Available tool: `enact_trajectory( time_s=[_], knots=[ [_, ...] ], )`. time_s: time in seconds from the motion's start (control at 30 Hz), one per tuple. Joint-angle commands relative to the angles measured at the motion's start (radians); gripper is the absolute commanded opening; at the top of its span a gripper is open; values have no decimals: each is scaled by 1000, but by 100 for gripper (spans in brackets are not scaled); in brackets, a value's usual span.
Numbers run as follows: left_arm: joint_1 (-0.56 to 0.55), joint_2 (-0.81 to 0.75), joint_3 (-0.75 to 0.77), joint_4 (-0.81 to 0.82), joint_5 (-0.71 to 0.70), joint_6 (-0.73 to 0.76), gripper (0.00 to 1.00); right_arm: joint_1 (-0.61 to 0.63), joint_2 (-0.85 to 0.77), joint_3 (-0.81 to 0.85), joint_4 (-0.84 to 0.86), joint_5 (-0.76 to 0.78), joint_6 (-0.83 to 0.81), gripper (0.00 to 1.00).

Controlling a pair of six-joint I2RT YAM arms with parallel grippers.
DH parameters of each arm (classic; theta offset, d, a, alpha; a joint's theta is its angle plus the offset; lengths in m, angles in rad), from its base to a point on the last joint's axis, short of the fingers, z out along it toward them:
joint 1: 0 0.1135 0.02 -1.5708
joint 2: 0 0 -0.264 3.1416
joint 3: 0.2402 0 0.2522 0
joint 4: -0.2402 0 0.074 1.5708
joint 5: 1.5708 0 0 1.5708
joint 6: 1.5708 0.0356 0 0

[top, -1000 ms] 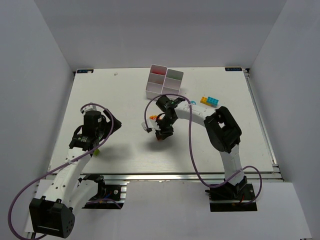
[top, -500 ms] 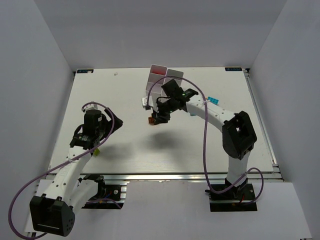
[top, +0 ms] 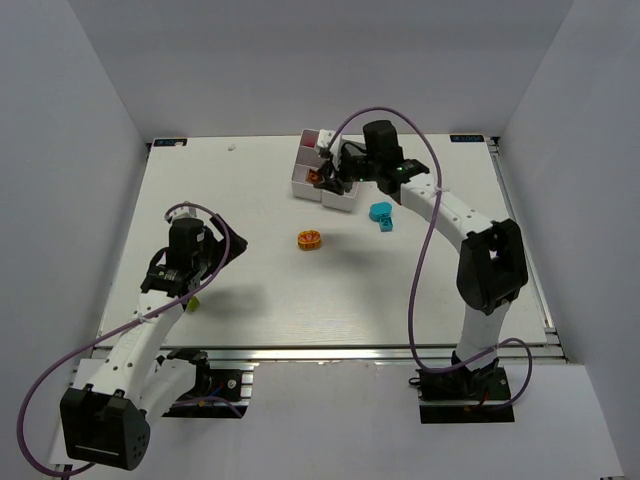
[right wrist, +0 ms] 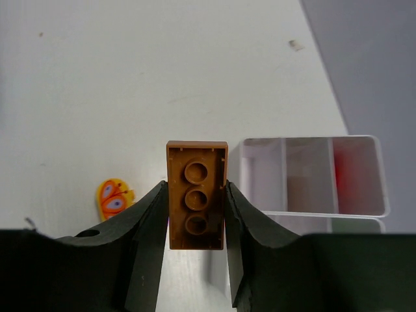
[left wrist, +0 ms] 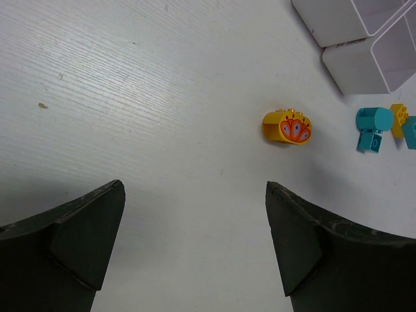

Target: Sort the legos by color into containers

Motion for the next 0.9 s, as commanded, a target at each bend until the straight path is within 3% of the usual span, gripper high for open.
enact_trajectory(
  time_s=[0.0, 0.3, 0.57, 0.87],
  knots=[
    [2, -8, -7, 27, 17, 1, 98, -35, -8, 53, 188, -52, 38, 0],
    [2, -7, -7, 22, 15, 3, 98, -69, 116, 139, 361, 56, 164, 0],
    [2, -2, -4, 19, 9, 0, 98, -32, 253, 191, 449, 296, 164, 0],
    [2, 24, 1, 27, 18, 0, 98, -28, 357, 241, 534, 311, 176, 8]
  ],
)
